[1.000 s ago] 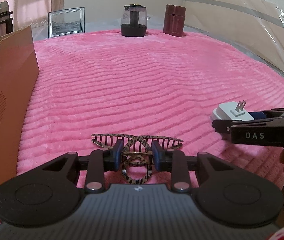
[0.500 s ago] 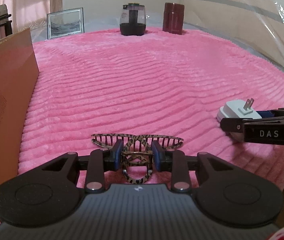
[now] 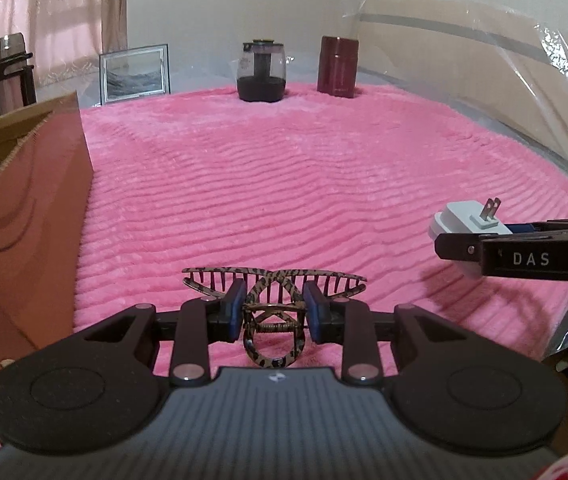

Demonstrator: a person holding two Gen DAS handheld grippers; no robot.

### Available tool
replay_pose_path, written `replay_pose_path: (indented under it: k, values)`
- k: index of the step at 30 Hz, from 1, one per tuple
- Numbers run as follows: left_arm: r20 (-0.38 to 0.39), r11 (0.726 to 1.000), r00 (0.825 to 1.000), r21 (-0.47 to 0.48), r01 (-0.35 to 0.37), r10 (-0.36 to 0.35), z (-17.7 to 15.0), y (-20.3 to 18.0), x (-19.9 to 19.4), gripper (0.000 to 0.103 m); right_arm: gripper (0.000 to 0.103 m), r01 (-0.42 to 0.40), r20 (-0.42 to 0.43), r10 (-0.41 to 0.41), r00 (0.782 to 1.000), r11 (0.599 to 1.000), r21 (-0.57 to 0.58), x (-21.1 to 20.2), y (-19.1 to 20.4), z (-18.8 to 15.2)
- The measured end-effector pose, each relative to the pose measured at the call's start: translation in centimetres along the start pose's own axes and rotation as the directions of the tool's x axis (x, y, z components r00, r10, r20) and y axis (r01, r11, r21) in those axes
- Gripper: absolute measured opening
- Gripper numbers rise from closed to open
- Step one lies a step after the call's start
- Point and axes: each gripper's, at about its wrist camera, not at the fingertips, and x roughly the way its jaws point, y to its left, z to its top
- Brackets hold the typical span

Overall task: Organize rigid objects
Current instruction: 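Carry the hair clip and plug adapter with both tools over the cardboard box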

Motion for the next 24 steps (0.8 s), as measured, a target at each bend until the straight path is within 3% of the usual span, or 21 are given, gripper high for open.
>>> replay_pose_path:
  k: [24]
  values:
    - [0.118, 0.999, 0.992, -0.02, -0.034, 0.036, 0.4, 1.4, -9.3, 0.026, 0.061, -0.088, 0.063, 0.091, 0.994, 0.995, -0.05, -5.0, 4.8, 0.9]
